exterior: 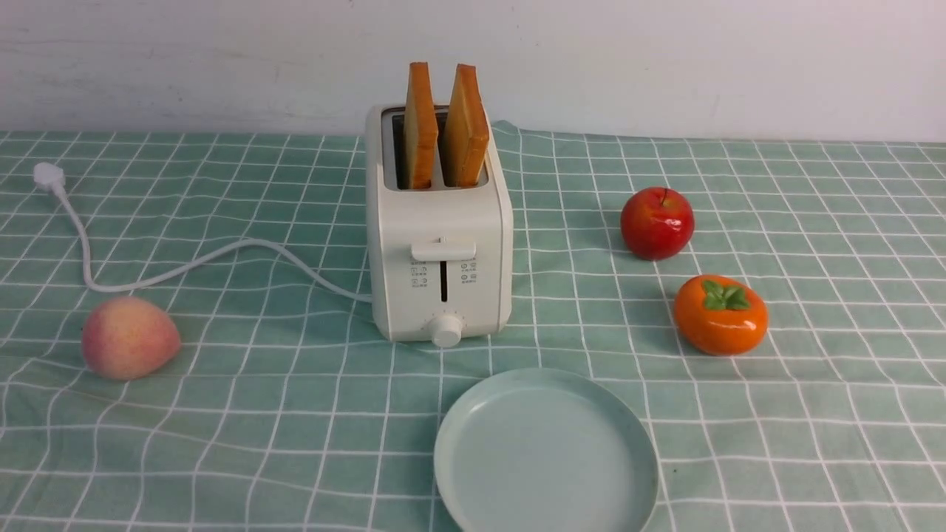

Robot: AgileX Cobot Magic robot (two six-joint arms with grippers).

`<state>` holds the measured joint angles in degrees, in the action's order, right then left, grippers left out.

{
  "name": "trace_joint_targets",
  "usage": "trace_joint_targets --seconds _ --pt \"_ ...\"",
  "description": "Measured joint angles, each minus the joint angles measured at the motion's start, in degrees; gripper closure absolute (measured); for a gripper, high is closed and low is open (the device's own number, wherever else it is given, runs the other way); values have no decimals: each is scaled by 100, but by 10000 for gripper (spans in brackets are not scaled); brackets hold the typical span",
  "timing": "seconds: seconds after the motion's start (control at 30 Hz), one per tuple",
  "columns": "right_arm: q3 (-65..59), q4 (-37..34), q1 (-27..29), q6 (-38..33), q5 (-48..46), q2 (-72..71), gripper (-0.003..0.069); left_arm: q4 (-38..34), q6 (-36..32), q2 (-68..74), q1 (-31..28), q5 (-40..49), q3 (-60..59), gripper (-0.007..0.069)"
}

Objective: Take toasted bread from bread machine on blue coffee table place on plate.
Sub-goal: 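Grasp the toast slice in the toaster and pull it up out of the slot with the right gripper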

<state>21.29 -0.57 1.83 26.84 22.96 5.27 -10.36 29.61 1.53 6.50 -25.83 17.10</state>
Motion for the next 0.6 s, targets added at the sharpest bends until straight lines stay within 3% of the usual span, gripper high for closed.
trace_joint_targets --seconds 0.13,0.3,0.47,0.6 --pt "2079 205 0 412 -1352 1063 419 12 -440 1110 0 1552 1839 390" --pt "3963 952 0 502 -3614 2734 419 23 -741 2856 0 4373 3468 389" --pt "4116 1464 0 233 -4873 3920 419 118 -791 4168 0 6268 3774 389" --pt "3944 538 -221 -91 -5468 5196 419 -16 -802 5134 0 7470 3774 389"
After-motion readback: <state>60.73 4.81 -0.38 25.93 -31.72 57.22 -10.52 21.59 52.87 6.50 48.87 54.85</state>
